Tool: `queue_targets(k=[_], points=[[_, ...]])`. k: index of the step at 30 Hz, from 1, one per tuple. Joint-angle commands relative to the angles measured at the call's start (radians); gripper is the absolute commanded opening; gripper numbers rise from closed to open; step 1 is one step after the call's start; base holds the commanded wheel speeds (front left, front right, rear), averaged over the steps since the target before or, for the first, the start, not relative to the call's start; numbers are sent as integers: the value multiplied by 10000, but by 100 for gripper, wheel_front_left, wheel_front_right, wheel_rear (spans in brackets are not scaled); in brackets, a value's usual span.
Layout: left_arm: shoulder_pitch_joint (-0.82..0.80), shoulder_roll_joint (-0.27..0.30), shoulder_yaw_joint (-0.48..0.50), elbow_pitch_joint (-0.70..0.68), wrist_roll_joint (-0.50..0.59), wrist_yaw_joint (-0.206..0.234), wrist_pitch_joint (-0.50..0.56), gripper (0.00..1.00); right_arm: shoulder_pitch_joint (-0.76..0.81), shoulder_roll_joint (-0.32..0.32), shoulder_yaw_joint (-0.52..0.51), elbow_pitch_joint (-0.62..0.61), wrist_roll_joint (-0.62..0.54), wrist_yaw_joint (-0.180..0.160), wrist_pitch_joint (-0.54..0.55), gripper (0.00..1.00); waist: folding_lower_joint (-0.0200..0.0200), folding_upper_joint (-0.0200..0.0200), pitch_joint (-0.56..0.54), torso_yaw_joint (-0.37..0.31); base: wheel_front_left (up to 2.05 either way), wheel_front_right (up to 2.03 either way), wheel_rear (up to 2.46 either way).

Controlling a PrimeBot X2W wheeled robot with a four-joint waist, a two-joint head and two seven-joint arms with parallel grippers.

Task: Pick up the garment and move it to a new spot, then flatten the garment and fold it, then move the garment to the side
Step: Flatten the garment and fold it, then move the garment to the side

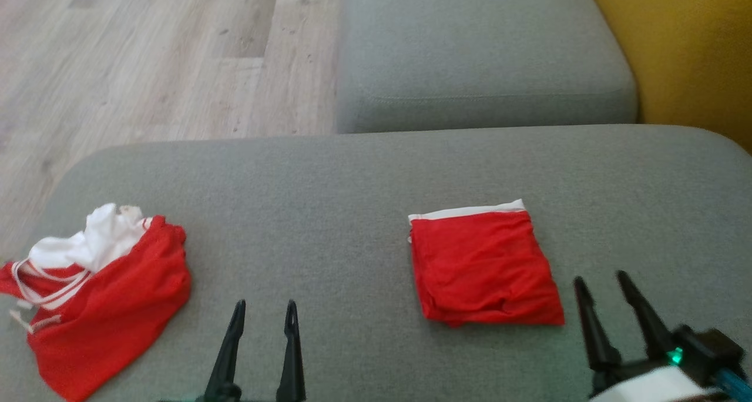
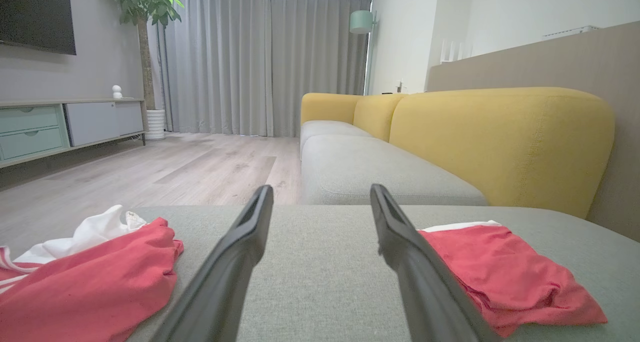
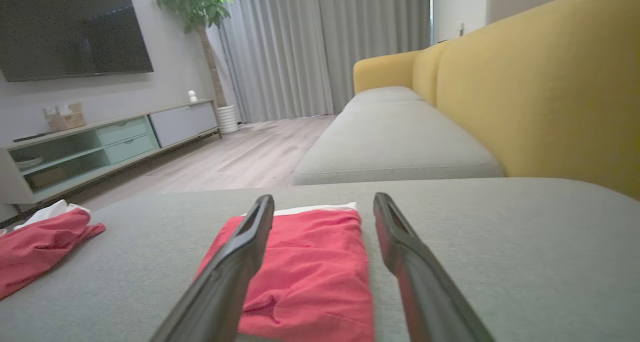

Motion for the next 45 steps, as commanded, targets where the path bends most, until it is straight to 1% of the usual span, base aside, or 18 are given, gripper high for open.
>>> queue_targets(k=[1, 2, 9, 18, 33, 42, 45], points=[[-117, -72, 453, -305, -28, -89, -51, 100, 14, -24, -236, -732, -257, 65, -108, 100, 2, 0, -168, -194, 0, 0, 0], [-43, -72, 503, -266, -17, -122, -51, 100, 183, 42, -407, -884, -321, 65, -108, 100, 2, 0, -194, -232, 0, 0, 0], [176, -72, 783, -43, 73, -173, -51, 100, 696, 208, -579, -1198, -639, 65, -108, 100, 2, 0, -323, -411, 0, 0, 0], [173, -72, 976, 136, 192, -290, -51, 100, 757, 347, -647, -1192, -665, 65, -108, 100, 2, 0, -387, -385, 0, 0, 0], [224, -72, 1014, 175, 257, -298, -51, 100, 662, 348, -613, -1104, -559, 65, -108, 100, 2, 0, -250, -410, 0, 0, 0], [102, -72, 874, 150, 341, -270, -51, 100, 394, 229, -609, -1000, -510, 65, -108, 100, 2, 0, 201, -312, 0, 0, 0], [58, -72, 771, 173, 142, -301, -51, 100, 58, 126, -494, -792, -430, 65, -109, 100, 2, 0, 480, -279, 0, 0, 0]])
